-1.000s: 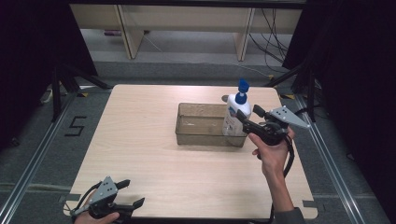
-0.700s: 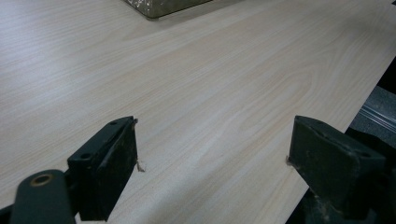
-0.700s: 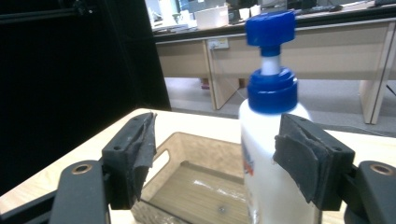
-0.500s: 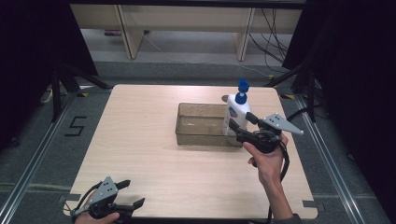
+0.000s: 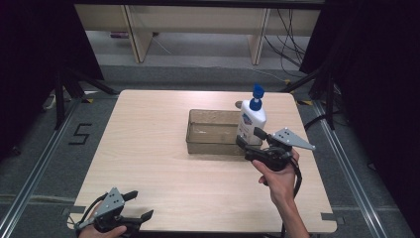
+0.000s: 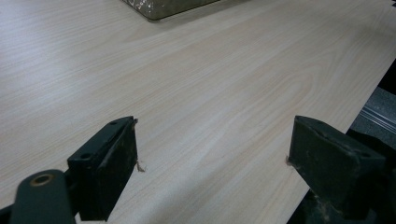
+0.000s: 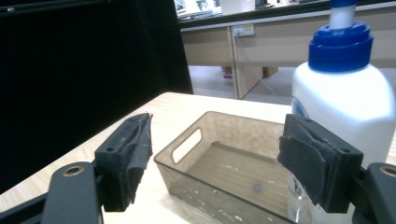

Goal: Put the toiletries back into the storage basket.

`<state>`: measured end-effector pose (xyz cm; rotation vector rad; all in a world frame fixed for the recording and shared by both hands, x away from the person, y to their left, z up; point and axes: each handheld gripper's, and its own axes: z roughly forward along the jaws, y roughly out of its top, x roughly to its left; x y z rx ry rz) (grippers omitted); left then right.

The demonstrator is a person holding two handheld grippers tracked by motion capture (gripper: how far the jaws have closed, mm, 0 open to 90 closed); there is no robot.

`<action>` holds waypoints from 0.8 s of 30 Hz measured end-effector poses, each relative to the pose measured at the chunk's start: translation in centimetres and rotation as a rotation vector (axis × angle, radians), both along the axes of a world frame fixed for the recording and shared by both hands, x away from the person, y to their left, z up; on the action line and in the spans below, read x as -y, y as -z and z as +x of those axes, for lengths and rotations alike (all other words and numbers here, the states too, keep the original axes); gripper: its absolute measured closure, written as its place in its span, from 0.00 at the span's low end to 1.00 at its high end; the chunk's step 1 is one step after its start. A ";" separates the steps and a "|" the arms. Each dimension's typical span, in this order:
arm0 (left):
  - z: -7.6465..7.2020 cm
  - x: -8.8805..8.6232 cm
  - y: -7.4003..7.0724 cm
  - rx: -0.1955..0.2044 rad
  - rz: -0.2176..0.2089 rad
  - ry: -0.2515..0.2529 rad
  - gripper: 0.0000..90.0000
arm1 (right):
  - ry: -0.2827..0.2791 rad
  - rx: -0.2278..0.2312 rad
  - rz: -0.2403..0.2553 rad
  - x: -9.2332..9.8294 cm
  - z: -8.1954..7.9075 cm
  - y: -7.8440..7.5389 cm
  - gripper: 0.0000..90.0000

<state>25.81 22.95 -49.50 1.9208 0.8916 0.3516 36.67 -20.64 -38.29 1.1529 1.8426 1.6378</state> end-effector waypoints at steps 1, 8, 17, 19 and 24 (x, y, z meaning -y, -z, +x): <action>0.0 0.0 0.0 0.000 0.001 0.001 0.16 | -0.001 0.020 -0.013 0.0 0.0 0.1 0.28; 0.0 0.0 0.0 -0.001 -0.001 -0.003 0.16 | -0.016 -0.002 0.007 -0.1 -0.8 0.3 0.28; 0.0 0.0 0.0 0.000 0.000 0.000 0.16 | -0.042 -0.006 -0.017 -0.1 -2.0 1.7 0.27; 0.0 0.0 0.0 -0.002 0.004 -0.009 0.16 | -0.047 -0.010 -0.017 -0.2 -2.2 2.0 0.26; 0.0 0.1 0.0 -0.001 0.000 -0.005 0.16 | -0.054 -0.016 -0.024 0.0 -2.6 3.2 0.24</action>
